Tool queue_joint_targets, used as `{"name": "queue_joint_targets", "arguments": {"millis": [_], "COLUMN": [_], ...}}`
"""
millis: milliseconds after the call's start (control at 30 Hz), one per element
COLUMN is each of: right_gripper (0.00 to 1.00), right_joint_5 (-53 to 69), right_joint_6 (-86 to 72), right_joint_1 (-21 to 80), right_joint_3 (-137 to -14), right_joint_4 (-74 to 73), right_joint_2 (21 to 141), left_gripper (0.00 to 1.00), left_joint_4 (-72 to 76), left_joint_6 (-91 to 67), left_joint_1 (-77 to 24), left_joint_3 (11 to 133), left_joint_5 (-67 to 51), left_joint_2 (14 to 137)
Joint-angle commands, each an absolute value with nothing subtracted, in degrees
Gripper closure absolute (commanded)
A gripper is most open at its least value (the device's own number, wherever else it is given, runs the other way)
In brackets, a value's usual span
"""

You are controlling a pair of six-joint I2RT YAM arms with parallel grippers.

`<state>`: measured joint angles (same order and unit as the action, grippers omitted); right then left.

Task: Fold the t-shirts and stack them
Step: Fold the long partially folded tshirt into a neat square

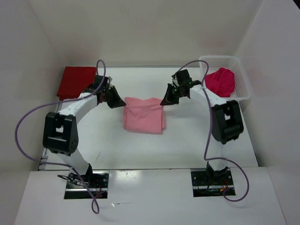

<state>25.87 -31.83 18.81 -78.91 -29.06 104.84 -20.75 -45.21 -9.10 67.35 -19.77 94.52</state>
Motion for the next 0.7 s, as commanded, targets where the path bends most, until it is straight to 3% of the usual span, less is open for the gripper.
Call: {"name": "queue_joint_targets", "arguments": {"millis": [0, 200, 267, 367, 433, 533, 667], "right_gripper": [0.97, 0.96, 0.91, 0.84, 0.75, 0.62, 0.56], "right_joint_5": [25.2, 25.1, 25.8, 24.5, 24.0, 21.3, 20.0], "right_joint_6": [-28.1, -27.6, -27.6, -28.6, -28.7, -28.0, -27.4], "right_joint_1": [16.6, 14.5, 14.0, 14.0, 14.0, 14.0, 14.5], "right_joint_3": [-87.1, -97.5, -100.4, -104.1, -105.2, -104.6, -98.3], "right_joint_4": [-29.1, -29.6, -29.6, -29.6, -31.0, -31.0, -29.3], "right_joint_2": [110.6, 123.4, 126.5, 127.8, 127.8, 121.4, 114.3], "left_gripper": [1.00, 1.00, 0.98, 0.77, 0.53, 0.48, 0.48], "left_joint_4": [-17.4, -17.9, -17.9, -16.4, -15.8, -14.2, -12.7], "left_joint_6": [-42.4, -42.4, -42.4, -43.4, -43.4, -42.7, -42.2], "left_joint_1": [-8.4, -7.8, -6.7, -5.5, -5.4, -5.4, -7.5], "left_joint_3": [74.9, 86.6, 88.7, 91.0, 91.5, 89.8, 85.1], "left_joint_5": [-17.9, -17.3, -15.8, -19.0, -19.9, -17.9, -18.5], "left_joint_2": [101.3, 113.1, 116.1, 118.5, 116.8, 110.8, 104.3]}}
